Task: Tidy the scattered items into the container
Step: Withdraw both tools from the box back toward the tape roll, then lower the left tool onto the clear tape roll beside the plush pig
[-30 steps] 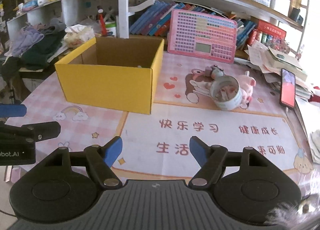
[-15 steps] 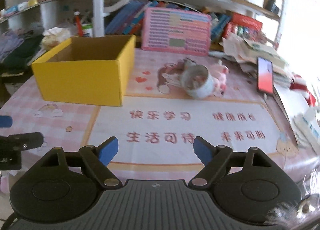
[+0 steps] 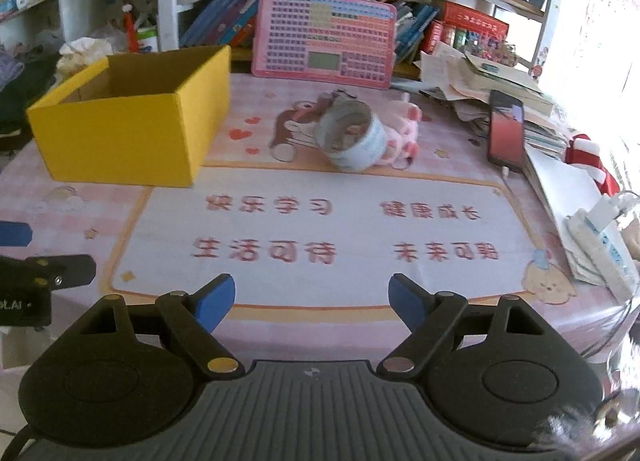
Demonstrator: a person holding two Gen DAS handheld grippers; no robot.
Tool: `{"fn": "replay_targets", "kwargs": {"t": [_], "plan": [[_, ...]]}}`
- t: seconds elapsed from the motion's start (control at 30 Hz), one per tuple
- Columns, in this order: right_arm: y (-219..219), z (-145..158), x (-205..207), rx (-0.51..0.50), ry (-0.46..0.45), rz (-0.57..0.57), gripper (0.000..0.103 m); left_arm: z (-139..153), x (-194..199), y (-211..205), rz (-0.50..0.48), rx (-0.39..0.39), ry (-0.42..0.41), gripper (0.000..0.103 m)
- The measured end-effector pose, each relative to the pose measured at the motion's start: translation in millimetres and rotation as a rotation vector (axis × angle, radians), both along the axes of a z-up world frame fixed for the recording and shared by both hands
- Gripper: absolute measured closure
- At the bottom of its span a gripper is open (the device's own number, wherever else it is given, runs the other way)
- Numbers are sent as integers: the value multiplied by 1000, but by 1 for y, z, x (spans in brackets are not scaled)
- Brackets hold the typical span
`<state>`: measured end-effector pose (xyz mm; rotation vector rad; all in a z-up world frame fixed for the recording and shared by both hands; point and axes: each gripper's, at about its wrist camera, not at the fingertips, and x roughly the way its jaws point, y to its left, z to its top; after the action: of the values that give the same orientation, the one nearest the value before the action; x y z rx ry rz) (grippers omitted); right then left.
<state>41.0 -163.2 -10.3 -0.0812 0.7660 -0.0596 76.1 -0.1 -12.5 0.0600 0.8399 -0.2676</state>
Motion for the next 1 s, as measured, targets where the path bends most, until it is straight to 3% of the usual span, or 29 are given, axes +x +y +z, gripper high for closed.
{"fn": "replay_targets", "kwargs": {"t": [0.7, 1.0], "plan": [[-127, -8, 77, 42, 8, -39, 19, -9, 80, -132, -74, 44, 14, 17], [-160, -8, 113, 158, -23, -62, 19, -9, 112, -155, -65, 52, 0, 17]]}}
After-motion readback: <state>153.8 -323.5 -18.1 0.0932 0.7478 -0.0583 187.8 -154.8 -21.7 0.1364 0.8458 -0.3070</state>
